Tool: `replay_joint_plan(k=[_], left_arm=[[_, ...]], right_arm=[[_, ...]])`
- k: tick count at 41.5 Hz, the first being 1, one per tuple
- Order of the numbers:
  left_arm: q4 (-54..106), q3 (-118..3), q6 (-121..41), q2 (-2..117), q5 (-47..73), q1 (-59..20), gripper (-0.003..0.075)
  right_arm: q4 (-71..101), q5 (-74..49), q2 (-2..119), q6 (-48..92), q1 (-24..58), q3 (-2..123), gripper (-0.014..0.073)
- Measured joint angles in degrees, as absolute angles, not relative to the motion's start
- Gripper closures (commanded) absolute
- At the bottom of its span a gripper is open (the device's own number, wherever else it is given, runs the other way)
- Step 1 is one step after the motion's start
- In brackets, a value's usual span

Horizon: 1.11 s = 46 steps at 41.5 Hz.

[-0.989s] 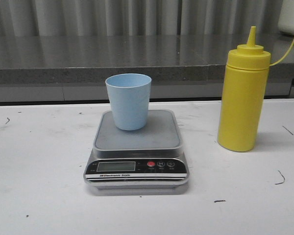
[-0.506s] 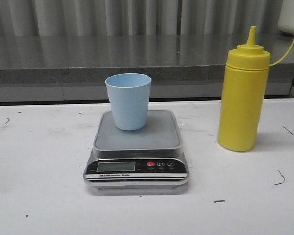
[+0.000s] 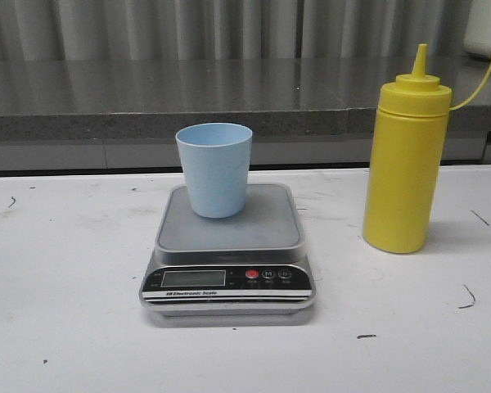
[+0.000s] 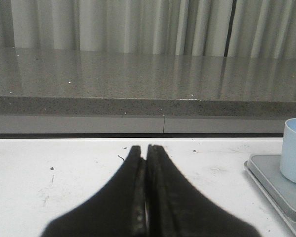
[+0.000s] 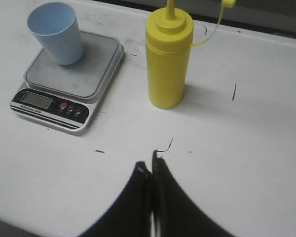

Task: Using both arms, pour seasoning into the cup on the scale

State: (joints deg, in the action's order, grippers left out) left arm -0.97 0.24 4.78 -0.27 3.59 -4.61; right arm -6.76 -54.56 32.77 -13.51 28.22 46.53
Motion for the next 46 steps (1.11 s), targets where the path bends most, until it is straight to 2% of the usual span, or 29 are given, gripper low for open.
replay_joint_plan(k=[46], left_arm=[[4.64,0.24,-1.47,-0.27,0.50,-4.49,0.0740]], right_arm=[[-6.76,-54.56,32.77,-13.51,28.22,46.53,0.0662]])
